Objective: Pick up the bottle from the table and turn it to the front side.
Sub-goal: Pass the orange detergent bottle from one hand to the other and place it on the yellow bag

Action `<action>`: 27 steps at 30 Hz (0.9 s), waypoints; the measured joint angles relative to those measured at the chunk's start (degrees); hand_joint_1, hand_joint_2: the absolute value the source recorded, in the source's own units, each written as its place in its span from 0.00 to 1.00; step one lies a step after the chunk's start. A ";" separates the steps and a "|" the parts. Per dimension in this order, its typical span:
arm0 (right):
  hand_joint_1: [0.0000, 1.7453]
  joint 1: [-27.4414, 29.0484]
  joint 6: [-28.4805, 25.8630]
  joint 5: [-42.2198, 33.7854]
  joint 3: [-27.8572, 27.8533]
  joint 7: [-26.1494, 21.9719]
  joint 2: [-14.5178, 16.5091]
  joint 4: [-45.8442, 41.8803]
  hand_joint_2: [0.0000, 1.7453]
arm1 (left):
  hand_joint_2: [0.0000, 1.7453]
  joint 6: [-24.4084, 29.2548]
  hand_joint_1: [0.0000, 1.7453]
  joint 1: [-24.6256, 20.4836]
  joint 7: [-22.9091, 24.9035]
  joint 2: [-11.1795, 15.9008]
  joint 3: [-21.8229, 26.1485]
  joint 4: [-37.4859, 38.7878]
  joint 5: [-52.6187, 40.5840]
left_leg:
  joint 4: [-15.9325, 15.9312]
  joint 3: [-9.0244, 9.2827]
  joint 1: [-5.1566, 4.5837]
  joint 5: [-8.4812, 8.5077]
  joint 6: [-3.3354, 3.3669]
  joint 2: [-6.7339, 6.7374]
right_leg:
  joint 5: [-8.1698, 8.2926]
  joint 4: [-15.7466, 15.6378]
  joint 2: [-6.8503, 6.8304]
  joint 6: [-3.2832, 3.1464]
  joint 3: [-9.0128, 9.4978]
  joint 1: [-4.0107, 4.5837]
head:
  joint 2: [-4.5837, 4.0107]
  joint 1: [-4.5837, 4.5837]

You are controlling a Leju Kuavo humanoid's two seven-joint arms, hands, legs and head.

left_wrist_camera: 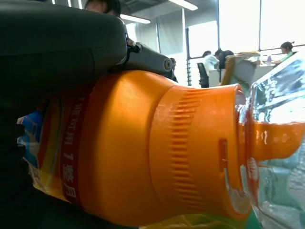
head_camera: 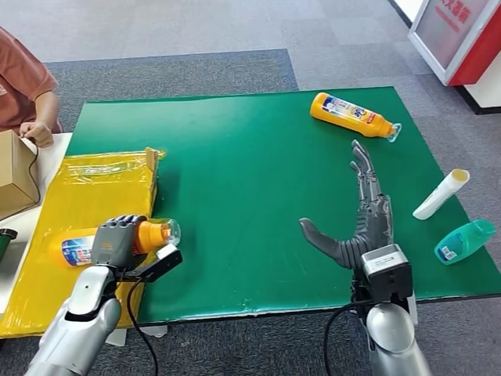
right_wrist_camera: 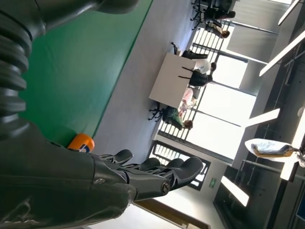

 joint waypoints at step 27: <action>0.00 -2.68 0.41 3.98 9.82 3.26 -2.03 3.60 1.00 | 1.00 18.15 0.00 10.87 -17.96 1.61 5.23 -17.65 10.73 | 0.00 -0.08 0.00 -0.01 0.00 -0.01 | -0.05 0.01 -0.02 -0.02 -0.04 0.00 | 0.00 -0.01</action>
